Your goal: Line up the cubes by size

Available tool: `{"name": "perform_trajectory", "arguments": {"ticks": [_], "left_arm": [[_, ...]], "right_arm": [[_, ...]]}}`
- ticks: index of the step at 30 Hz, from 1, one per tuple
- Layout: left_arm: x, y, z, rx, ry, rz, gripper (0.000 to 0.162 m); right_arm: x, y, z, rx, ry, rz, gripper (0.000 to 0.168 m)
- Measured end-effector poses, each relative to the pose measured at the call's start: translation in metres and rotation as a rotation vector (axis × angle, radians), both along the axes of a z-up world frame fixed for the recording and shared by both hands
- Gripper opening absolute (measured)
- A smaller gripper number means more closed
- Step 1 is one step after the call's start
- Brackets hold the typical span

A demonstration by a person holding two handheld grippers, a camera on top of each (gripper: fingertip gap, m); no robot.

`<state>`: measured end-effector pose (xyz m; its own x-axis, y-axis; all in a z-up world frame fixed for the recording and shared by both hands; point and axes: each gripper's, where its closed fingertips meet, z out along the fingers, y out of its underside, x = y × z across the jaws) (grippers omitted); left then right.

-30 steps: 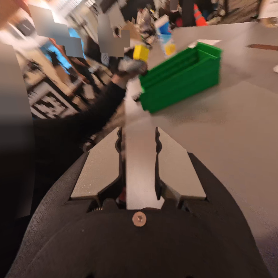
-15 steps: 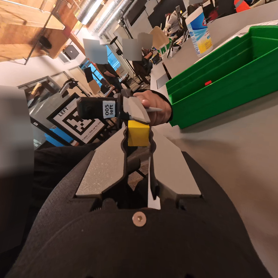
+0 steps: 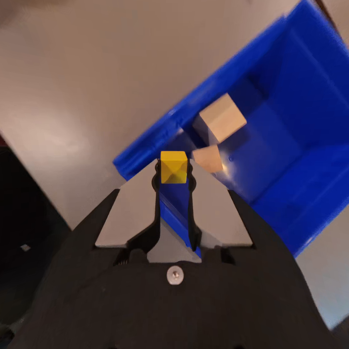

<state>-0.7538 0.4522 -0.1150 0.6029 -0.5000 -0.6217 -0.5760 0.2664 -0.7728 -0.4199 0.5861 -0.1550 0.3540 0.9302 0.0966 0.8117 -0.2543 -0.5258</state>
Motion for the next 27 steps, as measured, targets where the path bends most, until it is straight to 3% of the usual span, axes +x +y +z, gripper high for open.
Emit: {"name": "perform_trajectory", "arguments": {"ticks": [4,7,14,21,27], "left_arm": [[-0.007,-0.001,-0.013,-0.022,-0.015,0.028,0.009],[-0.005,-0.004,-0.013,-0.04,-0.069,0.017,0.01],[-0.007,-0.011,-0.022,-0.07,-0.064,0.01,0.01],[-0.011,-0.018,-0.027,-0.084,-0.086,0.006,0.011],[-0.015,-0.021,-0.032,-0.094,-0.098,0.012,0.012]], "right_arm": [[0.014,0.02,-0.03,0.105,-0.15,-0.084,0.025],[-0.005,0.012,-0.044,0.017,-0.098,-0.064,0.025],[0.014,0.016,-0.074,-0.022,-0.243,-0.085,0.026],[0.029,0.044,-0.071,0.007,-0.22,-0.175,0.026],[0.032,0.061,-0.071,0.038,-0.229,-0.155,0.026]]}}
